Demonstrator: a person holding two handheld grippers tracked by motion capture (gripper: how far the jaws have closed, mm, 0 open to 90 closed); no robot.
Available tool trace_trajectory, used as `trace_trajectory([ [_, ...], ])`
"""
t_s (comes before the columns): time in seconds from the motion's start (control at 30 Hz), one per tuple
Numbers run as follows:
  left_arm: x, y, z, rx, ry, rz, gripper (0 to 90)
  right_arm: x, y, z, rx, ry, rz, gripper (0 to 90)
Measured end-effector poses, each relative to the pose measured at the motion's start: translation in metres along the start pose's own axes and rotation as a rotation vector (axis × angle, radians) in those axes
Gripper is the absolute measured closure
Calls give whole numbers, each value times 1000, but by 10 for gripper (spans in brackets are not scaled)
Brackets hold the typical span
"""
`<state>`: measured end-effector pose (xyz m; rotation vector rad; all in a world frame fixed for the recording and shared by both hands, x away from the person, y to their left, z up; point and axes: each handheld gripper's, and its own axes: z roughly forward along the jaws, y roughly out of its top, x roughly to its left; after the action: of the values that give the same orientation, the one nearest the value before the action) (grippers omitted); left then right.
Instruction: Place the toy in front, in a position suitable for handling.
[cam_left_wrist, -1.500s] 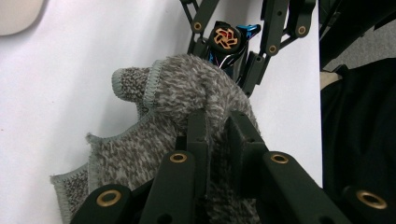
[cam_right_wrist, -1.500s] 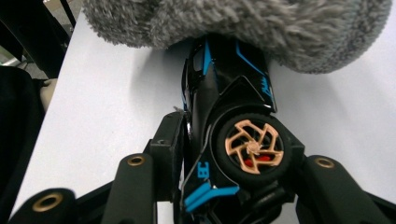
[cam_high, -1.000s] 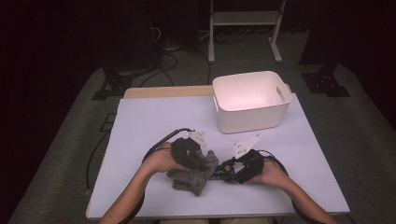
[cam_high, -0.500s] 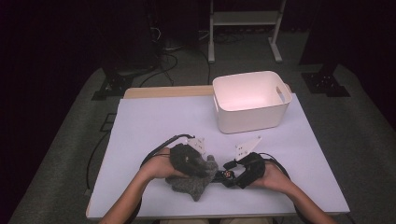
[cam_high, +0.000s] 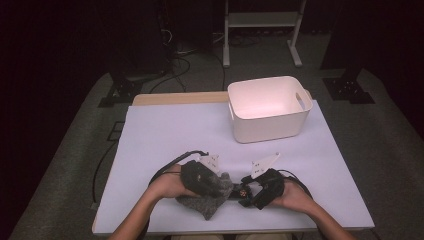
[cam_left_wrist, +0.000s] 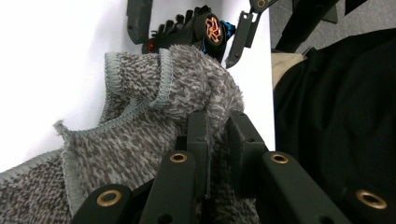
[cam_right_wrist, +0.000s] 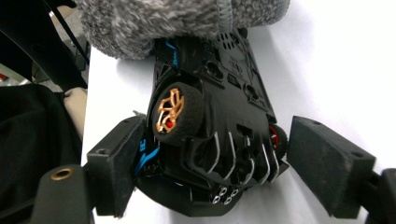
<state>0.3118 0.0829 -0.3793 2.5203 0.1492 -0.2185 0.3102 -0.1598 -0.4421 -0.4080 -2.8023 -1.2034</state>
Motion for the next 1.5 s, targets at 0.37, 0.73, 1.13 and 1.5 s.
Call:
trace_trajectory([
  [0.37,-11,-7,9,24,-18,20,804,9,-5,7,30,-5,-16,172],
  [0.73,-14,-15,19,37,-44,13,803,16,-10,11,44,0,-23,177],
  [1.13,-9,11,25,33,-24,40,802,19,-12,11,38,-32,-142,232],
  [1.5,-4,46,56,42,-49,93,803,17,-15,13,30,-44,-169,234],
])
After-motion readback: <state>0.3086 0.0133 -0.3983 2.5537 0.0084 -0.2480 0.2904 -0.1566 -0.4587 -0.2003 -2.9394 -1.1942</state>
